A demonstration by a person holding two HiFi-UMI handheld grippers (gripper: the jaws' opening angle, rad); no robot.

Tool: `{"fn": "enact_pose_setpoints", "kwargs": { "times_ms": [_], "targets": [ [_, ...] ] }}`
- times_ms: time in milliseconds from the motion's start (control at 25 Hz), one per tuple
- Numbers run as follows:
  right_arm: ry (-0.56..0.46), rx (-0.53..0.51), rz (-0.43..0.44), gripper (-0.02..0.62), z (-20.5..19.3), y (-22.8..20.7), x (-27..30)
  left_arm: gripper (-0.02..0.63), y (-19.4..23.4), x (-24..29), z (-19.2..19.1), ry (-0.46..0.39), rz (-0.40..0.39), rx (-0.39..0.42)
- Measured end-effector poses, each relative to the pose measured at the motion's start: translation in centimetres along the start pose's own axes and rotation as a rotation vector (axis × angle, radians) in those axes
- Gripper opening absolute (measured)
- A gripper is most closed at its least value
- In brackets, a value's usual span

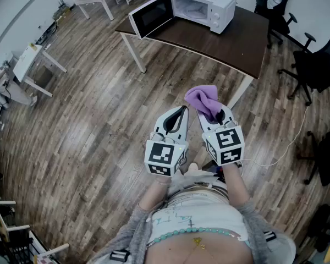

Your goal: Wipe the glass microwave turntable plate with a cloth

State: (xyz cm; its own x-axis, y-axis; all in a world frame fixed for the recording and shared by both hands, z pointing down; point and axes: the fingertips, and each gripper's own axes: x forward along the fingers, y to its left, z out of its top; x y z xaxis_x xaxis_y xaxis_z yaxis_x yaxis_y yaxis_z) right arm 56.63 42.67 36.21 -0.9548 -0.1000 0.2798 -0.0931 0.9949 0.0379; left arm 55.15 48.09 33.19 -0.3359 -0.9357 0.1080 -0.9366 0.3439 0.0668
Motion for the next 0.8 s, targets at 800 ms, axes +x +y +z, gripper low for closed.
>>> {"fn": "enact_pose_setpoints", "kwargs": {
  "times_ms": [800],
  "targets": [
    [-0.031,0.049,0.034,0.114,0.0,-1.8,4.3,0.011,4.4,3.4,-0.8,0.016,0.024,-0.035]
  ]
}}
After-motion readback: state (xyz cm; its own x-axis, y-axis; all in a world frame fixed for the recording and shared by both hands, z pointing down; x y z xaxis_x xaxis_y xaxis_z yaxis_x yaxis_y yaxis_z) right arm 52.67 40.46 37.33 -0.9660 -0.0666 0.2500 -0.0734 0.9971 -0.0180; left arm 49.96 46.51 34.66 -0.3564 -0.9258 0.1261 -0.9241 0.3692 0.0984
